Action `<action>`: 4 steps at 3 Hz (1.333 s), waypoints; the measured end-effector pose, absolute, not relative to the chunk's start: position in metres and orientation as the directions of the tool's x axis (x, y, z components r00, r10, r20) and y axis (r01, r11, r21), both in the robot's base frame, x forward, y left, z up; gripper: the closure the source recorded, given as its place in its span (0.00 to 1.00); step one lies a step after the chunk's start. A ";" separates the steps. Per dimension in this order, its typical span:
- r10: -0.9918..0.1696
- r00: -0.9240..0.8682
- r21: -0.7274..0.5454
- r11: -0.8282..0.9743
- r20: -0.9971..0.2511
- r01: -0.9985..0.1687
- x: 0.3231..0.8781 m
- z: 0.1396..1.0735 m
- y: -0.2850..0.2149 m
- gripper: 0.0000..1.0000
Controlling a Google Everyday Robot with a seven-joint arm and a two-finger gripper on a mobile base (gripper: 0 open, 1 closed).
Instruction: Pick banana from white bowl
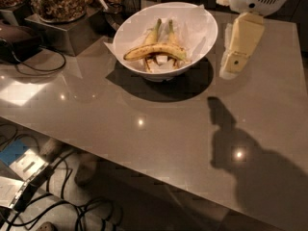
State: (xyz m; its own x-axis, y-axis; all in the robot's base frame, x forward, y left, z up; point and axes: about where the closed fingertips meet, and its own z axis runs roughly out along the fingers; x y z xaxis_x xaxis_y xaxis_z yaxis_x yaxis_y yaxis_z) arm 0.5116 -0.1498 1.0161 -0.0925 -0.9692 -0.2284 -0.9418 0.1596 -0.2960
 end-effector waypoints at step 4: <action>-0.969 0.009 -0.213 0.045 -0.248 -0.976 0.592 0.994 -0.086 0.00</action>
Offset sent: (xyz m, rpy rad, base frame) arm 0.0123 0.0110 0.0093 -0.0082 -0.0152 0.0387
